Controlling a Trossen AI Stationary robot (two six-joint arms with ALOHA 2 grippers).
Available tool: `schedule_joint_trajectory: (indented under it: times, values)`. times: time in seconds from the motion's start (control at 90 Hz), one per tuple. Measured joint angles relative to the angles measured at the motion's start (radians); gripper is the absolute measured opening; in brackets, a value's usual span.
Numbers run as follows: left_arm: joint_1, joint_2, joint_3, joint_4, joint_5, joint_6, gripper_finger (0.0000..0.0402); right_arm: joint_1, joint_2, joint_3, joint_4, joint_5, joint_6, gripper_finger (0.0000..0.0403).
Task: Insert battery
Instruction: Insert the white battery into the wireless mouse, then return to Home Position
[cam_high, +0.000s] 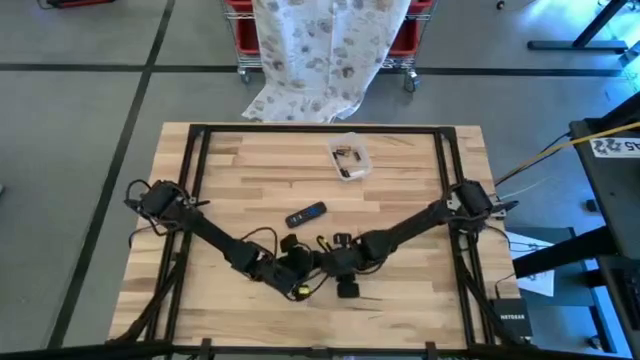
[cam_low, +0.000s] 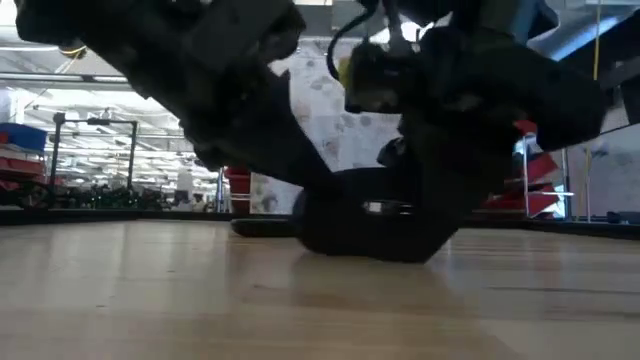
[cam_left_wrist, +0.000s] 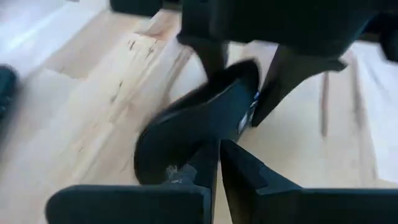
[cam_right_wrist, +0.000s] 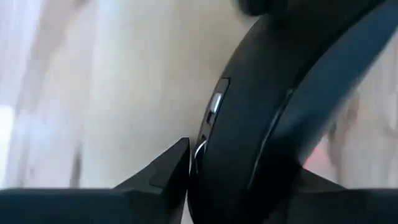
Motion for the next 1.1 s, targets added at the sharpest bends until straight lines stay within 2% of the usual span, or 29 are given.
schedule_joint_trajectory:
  times: [0.367,0.656,0.8,0.933,1.022,1.1]
  values:
    - [0.036,-0.006,0.000,-0.033,-0.046,-0.067,0.0003,-0.010,-0.083,-0.002,-0.132,-0.056,-0.083,0.0124]
    - [0.026,-0.070,-0.001,-0.038,-0.071,-0.077,0.0003,-0.067,-0.142,-0.001,-0.393,0.073,-0.089,0.0124]
    - [-0.007,-0.152,0.000,-0.129,-0.091,-0.108,0.0003,-0.072,-0.186,-0.002,-0.522,0.231,-0.071,0.0124]
    - [-0.076,-0.279,0.000,-0.286,-0.183,-0.128,0.0003,-0.036,-0.336,-0.088,-0.495,0.222,-0.107,0.0124]
    - [-0.133,-0.380,-0.003,-0.432,-0.299,-0.173,0.0003,-0.031,-0.495,-0.191,-0.426,0.190,-0.069,0.0124]
    - [-0.170,-0.485,-0.034,-0.526,-0.348,-0.221,0.0003,-0.035,-0.649,-0.298,-0.361,0.192,-0.025,0.0124]
